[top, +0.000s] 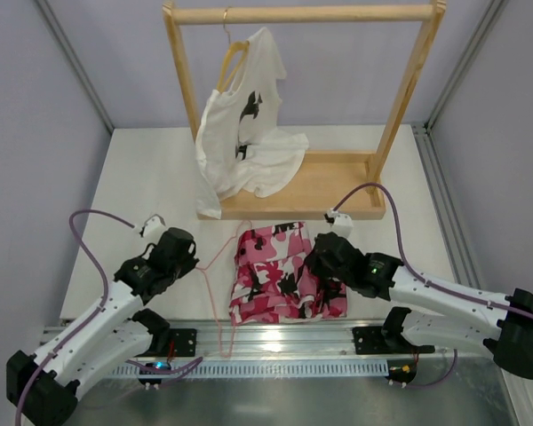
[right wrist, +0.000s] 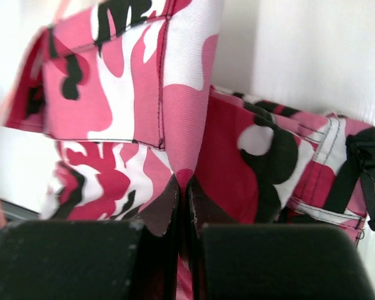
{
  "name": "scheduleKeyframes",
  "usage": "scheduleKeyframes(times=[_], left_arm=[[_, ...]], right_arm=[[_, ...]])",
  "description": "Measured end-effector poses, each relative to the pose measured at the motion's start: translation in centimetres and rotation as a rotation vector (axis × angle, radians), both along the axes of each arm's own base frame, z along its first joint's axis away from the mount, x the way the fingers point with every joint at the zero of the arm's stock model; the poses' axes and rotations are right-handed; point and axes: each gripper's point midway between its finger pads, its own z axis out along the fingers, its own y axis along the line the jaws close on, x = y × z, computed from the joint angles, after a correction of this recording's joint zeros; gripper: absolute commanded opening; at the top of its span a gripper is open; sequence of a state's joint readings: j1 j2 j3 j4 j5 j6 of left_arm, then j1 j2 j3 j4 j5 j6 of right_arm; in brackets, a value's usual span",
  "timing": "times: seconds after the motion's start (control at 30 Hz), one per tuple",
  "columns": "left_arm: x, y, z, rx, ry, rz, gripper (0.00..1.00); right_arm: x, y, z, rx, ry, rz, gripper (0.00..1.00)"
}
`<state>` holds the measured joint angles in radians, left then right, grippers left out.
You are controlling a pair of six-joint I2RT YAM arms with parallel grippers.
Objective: Place the trousers on the hanger
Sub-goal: Place trousers on hanger
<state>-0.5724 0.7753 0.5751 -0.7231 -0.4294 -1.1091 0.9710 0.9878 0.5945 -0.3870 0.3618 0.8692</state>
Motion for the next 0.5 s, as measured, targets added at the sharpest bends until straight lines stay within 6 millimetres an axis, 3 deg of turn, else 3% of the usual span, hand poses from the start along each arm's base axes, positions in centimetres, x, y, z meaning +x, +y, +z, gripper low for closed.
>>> scheduleKeyframes(times=[0.13, 0.2, 0.27, 0.37, 0.5], left_arm=[[-0.2, 0.0, -1.9, 0.014, 0.044, -0.001, 0.0], [0.0, -0.5, -2.5, 0.006, 0.063, -0.005, 0.0], [0.4, -1.3, -2.9, -0.014, 0.075, -0.017, 0.0], [0.6, -2.1, -3.4, -0.036, 0.09, -0.026, 0.0], [0.6, -2.4, -3.6, -0.058, 0.09, -0.025, 0.0]], right_arm=[[0.4, 0.2, 3.9, 0.04, -0.036, -0.012, 0.04], [-0.1, -0.9, 5.1, 0.058, -0.041, -0.032, 0.04], [-1.0, -2.7, 5.1, 0.066, -0.029, -0.068, 0.04], [-2.7, -5.5, 2.4, 0.07, 0.015, -0.137, 0.04], [-4.6, -8.2, -3.3, 0.038, 0.107, -0.223, 0.04]])
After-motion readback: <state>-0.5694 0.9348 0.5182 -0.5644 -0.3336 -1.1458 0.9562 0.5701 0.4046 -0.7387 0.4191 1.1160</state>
